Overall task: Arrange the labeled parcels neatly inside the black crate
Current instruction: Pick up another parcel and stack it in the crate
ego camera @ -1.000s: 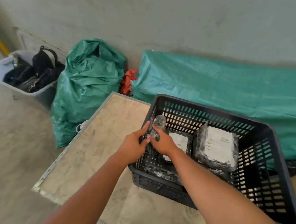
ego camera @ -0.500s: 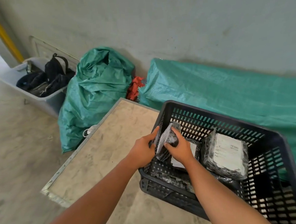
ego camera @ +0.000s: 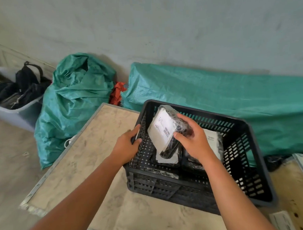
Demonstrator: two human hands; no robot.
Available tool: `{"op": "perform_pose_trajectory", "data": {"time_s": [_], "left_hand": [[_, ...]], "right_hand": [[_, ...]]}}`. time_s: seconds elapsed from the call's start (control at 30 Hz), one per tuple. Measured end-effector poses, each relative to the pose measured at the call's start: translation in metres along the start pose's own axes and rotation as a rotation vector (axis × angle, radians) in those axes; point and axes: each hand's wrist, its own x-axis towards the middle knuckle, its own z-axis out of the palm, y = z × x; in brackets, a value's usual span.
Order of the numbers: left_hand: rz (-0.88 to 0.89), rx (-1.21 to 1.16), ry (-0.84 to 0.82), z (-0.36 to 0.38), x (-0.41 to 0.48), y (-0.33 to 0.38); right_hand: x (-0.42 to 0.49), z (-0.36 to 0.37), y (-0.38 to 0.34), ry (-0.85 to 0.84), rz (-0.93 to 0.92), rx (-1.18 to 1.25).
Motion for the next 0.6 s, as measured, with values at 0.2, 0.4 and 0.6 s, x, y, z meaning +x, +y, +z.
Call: {"op": "perform_pose_trajectory", "data": {"time_s": [0.2,0.4,0.6], "left_hand": [[0.208,-0.367,0.056,-0.008,-0.015,0.058],[0.326,-0.722,-0.313,-0.013,-0.023,0.103],[0.275,-0.565,-0.348,-0.001,0.002,0.105]], "right_hand": [[-0.014,-0.046,-0.043,0.152,-0.039,0.201],[0.0,-0.068,-0.05,0.267,0.038,0.354],[0.02,-0.063,-0.026,0.259,0.187,0.299]]}}
